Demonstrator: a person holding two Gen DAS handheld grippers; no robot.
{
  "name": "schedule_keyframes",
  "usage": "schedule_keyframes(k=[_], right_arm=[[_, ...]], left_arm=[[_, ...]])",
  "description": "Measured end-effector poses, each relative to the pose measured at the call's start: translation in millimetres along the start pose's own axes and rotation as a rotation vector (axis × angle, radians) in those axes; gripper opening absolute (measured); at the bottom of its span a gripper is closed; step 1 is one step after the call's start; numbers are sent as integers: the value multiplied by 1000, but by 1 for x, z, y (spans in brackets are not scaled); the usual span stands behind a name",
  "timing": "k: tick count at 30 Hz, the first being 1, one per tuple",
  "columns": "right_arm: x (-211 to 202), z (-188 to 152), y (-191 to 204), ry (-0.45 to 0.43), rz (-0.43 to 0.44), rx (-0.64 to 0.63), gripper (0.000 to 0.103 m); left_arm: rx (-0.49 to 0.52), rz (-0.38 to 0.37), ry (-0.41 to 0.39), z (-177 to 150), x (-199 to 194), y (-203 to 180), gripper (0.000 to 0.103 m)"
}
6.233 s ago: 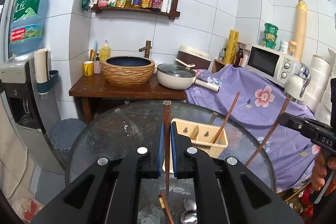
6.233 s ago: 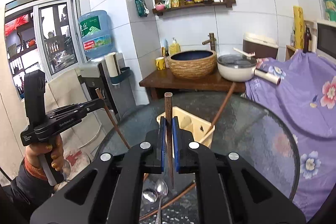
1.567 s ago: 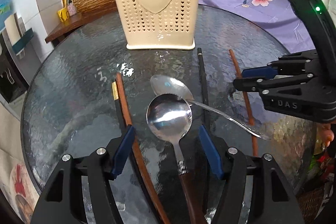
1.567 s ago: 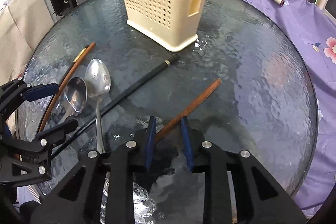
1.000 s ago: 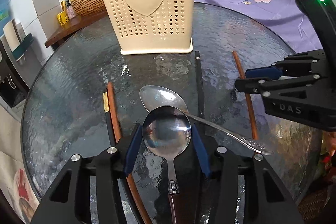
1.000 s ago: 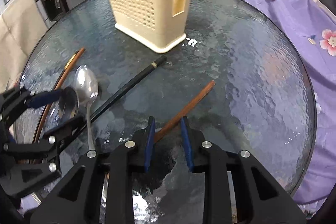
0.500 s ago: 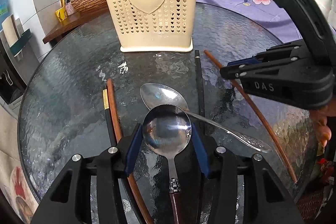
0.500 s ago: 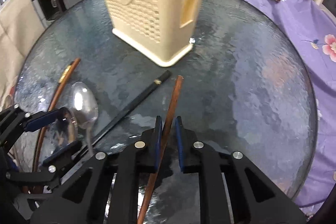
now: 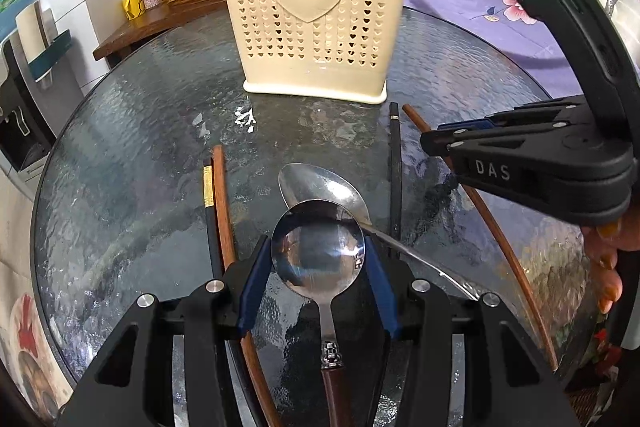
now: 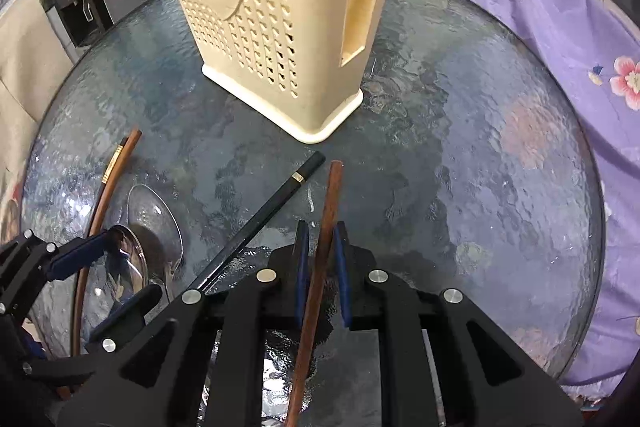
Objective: Organize utensils
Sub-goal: 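Grasp the brown-handled silver spoon with the left tool while the right tool grasps a wooden chopstick, then lift the spoon with the left tool while the right tool carries its chopstick toward the basket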
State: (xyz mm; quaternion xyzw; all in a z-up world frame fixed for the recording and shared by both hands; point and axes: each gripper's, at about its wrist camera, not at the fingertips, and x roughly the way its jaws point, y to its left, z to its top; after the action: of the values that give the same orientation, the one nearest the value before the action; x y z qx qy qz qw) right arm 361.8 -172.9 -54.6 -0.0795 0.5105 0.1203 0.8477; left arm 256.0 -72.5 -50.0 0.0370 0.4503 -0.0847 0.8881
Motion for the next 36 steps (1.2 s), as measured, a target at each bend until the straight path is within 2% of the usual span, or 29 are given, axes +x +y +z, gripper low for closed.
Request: schedule_keyframes(k=[10,12,14,26,32,36], right_arm=[[2,3,-5,2,1,6,14],[3,5,-5,3,-5,1,14],[4,6,-4,2,-10,1,14],[7,8,2,-25,-11,11,8],[-7,0,-14,-100,79,67,8],[-38,-3,-23,-199,128,77,8]], left_arm=[[7,21,-8,2,4,-6,54],[11,23,-8,2,4,-7,54],[15,24,-7,3,5,-9,46],[0,1,-11,8,4,-5,46],[-15,-28,-103,18,-19,5,46],[-8,-56,-176,27,-43,10,46]])
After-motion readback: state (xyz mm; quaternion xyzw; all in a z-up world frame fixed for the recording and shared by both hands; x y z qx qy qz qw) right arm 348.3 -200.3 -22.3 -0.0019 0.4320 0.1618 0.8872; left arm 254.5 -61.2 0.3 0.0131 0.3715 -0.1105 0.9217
